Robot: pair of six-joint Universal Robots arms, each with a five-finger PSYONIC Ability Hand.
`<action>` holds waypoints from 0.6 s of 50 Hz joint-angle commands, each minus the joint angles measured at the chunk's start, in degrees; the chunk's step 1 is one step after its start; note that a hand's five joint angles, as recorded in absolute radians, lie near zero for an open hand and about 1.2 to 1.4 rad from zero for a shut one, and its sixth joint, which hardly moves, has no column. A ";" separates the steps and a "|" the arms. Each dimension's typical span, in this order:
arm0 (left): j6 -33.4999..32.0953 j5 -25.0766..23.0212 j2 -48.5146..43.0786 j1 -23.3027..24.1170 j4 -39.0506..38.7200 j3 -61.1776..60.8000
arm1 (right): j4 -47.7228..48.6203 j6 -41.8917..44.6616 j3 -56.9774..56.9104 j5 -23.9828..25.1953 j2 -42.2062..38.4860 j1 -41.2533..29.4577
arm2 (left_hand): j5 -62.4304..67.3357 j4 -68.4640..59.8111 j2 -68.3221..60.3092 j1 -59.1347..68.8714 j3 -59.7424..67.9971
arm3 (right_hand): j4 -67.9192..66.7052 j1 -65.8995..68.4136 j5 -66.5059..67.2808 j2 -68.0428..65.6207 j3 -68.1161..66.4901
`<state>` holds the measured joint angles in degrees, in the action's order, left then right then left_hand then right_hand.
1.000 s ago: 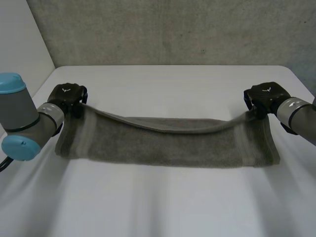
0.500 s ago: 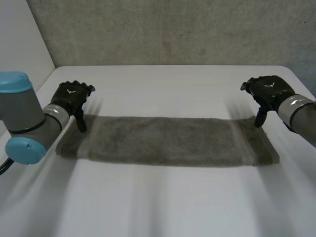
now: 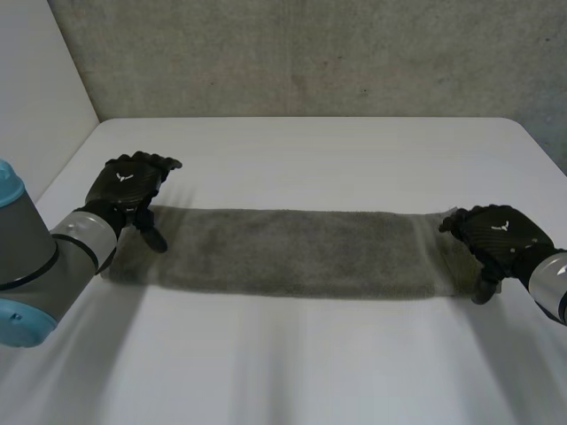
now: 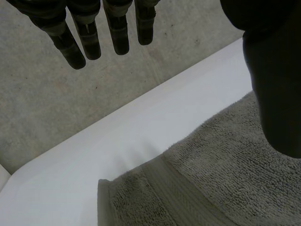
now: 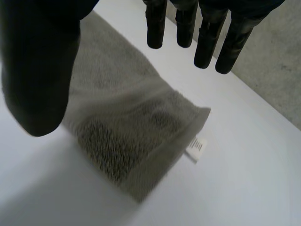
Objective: Fold the towel.
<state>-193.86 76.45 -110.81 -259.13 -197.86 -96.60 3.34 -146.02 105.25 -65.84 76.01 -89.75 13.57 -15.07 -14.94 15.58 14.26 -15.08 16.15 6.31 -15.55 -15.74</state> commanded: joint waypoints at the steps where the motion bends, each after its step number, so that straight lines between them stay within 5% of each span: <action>1: 0.50 0.10 -0.11 0.03 -0.95 -0.26 | 5.44 0.74 1.19 0.63 -6.21 1.51 | -11.00 2.51 2.37 -3.01 -1.69 | -8.94 7.87 7.71 -8.47 -8.28; 11: 0.50 0.10 -0.29 0.03 -1.12 -0.35 | 6.85 2.58 -0.84 0.45 -10.35 1.60 | -11.17 2.67 2.54 -3.18 -1.86 | -38.57 37.50 37.34 -38.10 -37.91; 13: 0.50 0.10 -0.29 -0.05 -1.12 -0.35 | 6.94 3.72 -1.62 -0.07 -10.88 1.78 | -11.17 2.67 2.54 -3.18 -1.86 | -61.15 60.08 59.92 -60.68 -60.49; 30: 0.59 0.19 0.15 0.12 -1.04 -0.44 | 7.91 5.31 -6.02 -1.39 -4.64 13.47 | -11.34 2.84 2.71 -3.35 -2.03 | -64.92 63.85 63.69 -64.45 -64.26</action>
<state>-193.28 76.58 -110.88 -259.03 -198.91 -97.02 11.71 -141.84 102.30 -67.14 69.68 -81.74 13.57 -15.07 -14.94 15.59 14.26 -77.07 75.49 66.66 -75.62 -76.93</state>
